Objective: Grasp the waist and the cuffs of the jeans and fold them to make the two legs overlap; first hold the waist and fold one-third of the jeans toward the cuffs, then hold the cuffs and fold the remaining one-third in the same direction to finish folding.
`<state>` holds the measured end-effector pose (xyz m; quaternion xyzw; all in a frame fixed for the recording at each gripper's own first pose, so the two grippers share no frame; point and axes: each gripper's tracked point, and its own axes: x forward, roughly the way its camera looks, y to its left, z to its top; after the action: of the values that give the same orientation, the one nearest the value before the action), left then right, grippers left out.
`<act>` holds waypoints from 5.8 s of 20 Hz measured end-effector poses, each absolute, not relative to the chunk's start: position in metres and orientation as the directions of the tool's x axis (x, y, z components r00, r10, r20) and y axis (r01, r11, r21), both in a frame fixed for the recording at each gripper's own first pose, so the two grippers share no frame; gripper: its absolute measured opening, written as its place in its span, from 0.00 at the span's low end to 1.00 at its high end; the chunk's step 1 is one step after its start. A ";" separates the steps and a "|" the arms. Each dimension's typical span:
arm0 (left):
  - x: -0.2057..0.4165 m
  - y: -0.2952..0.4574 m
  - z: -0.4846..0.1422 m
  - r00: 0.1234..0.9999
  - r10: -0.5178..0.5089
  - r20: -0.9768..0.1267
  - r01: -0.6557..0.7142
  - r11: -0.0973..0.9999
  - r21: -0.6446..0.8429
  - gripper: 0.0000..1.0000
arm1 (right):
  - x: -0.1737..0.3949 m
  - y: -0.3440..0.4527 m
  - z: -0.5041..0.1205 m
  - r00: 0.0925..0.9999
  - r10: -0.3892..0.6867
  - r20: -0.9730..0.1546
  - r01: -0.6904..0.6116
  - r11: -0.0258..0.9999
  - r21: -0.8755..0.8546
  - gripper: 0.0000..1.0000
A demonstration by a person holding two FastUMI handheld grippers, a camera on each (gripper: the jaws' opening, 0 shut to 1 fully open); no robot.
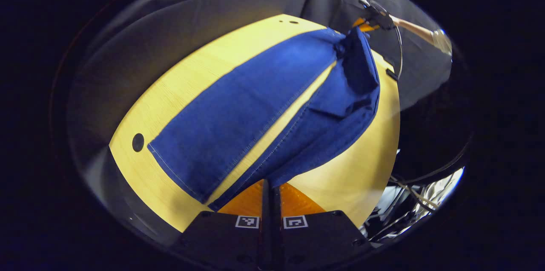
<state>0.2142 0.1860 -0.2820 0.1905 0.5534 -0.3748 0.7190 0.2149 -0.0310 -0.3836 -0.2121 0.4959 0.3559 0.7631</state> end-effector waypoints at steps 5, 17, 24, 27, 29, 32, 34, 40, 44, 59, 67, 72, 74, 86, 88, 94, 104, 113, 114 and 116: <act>0.272 0.205 -0.303 0.038 -0.314 -0.949 0.585 0.777 -0.234 0.06 | 0.292 -0.029 -0.420 0.194 0.333 -0.923 -0.601 0.784 0.156 0.07; 0.398 0.238 -0.331 0.409 -0.141 -0.902 0.249 0.968 -0.038 0.41 | 0.355 -0.014 -0.502 0.294 0.185 -0.938 -0.574 0.818 -0.019 0.42; 0.405 0.281 -0.209 0.705 0.053 -0.707 0.061 0.989 0.134 0.91 | 0.367 -0.046 -0.417 0.538 0.178 -0.824 -0.356 0.934 -0.030 0.94; 0.370 0.236 -0.152 0.798 -0.086 -0.597 0.086 0.996 -0.029 0.95 | 0.343 -0.075 -0.383 0.602 0.154 -0.784 -0.194 0.980 0.043 0.97; 0.341 0.216 -0.130 0.840 -0.131 -0.526 0.115 0.991 -0.064 0.95 | 0.316 -0.104 -0.379 0.597 0.110 -0.795 -0.050 0.994 0.099 0.97; 0.305 0.155 -0.101 0.873 -0.233 -0.429 0.173 0.969 -0.174 0.95 | 0.276 -0.151 -0.391 0.547 0.042 -0.836 0.201 0.963 0.180 0.98; 0.280 0.133 -0.096 0.877 -0.259 -0.405 0.193 0.961 -0.197 0.96 | 0.253 -0.169 -0.410 0.507 0.033 -0.861 0.389 0.883 0.263 0.95; 0.235 0.086 -0.107 0.846 -0.278 -0.455 0.223 0.960 -0.171 0.96 | 0.216 -0.180 -0.478 0.397 0.072 -0.915 0.676 0.652 0.345 0.98; 0.231 0.068 -0.115 0.834 -0.270 -0.480 0.197 0.960 -0.199 0.96 | 0.227 -0.178 -0.498 0.386 0.062 -0.920 0.725 0.597 0.344 0.98; 0.168 0.151 -0.141 0.814 -0.218 -0.539 0.073 0.958 -0.277 0.96 | 0.280 -0.130 -0.325 0.708 0.042 -0.705 0.490 0.691 0.532 0.11; 0.182 0.206 -0.154 0.829 -0.237 -0.507 -0.013 0.897 -0.441 0.96 | 0.268 0.036 -0.190 0.754 0.389 -0.530 0.058 0.763 0.643 0.10; 0.209 0.226 -0.179 0.814 -0.211 -0.541 -0.083 0.880 -0.468 0.96 | 0.204 0.165 -0.291 0.507 0.543 -0.669 -0.017 0.783 0.622 0.01; 0.212 0.231 -0.189 0.797 -0.198 -0.571 -0.114 0.879 -0.463 0.96 | 0.175 0.177 -0.325 0.433 0.542 -0.720 -0.044 0.810 0.584 0.11; 0.250 0.255 -0.314 0.534 -0.105 -0.839 -0.116 0.974 -0.196 0.96 | 0.162 0.088 -0.202 0.548 0.653 -0.523 -0.226 0.717 0.660 0.92; 0.263 0.280 -0.326 0.498 0.008 -0.867 -0.055 0.998 -0.022 0.97 | 0.147 0.048 -0.200 0.568 0.619 -0.543 -0.215 0.749 0.627 0.93; 0.296 0.303 -0.338 0.450 0.108 -0.887 0.069 0.986 0.155 0.95 | 0.106 -0.025 -0.234 0.574 0.533 -0.622 -0.066 0.787 0.614 0.93; 0.294 0.309 -0.331 0.352 0.080 -0.933 -0.084 0.995 0.054 0.96 | 0.086 -0.044 -0.243 0.548 0.532 -0.646 -0.025 0.782 0.623 0.93; 0.291 0.287 -0.328 0.279 0.058 -0.958 -0.046 0.998 0.047 0.14 | 0.075 -0.044 -0.243 0.531 0.548 -0.646 -0.058 0.785 0.617 0.93; 0.290 0.279 -0.320 0.280 0.036 -0.959 -0.053 0.998 0.022 0.10 | 0.076 -0.042 -0.242 0.532 0.550 -0.644 -0.054 0.781 0.622 0.93; 0.297 0.253 -0.293 0.328 -0.037 -0.944 -0.048 0.997 -0.056 0.09 | 0.080 -0.040 -0.234 0.544 0.558 -0.627 -0.045 0.765 0.643 0.93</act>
<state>0.2970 0.2528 -0.2926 -0.0366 0.5799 0.0031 0.8139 0.0803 -0.0403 -0.2344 0.2908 0.4416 0.1817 0.8291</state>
